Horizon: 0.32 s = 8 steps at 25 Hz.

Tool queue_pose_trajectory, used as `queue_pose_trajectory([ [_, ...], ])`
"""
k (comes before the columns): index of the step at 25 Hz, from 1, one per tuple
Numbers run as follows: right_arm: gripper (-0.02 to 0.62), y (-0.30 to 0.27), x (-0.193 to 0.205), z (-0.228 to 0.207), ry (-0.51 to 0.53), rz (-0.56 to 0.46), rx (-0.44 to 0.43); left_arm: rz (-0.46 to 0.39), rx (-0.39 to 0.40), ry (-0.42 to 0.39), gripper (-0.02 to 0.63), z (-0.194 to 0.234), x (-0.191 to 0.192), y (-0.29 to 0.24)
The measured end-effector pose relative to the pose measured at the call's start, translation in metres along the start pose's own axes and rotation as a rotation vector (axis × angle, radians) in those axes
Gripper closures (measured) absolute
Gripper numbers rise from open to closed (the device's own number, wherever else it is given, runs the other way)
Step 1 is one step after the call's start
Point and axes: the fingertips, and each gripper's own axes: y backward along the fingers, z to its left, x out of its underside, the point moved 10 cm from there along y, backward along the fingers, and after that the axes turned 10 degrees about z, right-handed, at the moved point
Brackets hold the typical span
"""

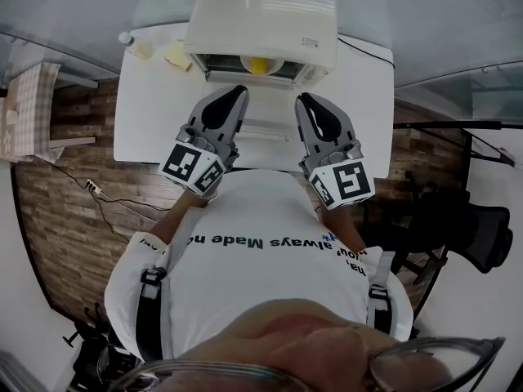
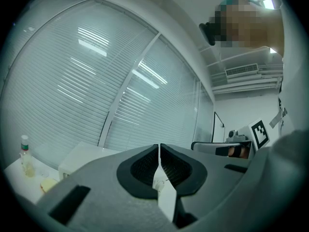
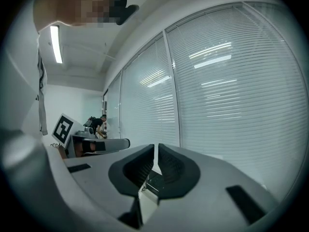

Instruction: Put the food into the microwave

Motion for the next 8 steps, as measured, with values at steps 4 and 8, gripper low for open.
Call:
queue_pose_trajectory([
  [4,0.566,0.0001,0.0006,-0.0002,-0.004,-0.001,-0.003,0.003,0.002,-0.002,0.588,-0.0005,0.0010,-0.0003],
  [8,0.566,0.0034,-0.0001,-0.0008,-0.002,-0.004,-0.002,0.005,0.002,-0.004,0.588,-0.0037,0.0005,-0.0005],
])
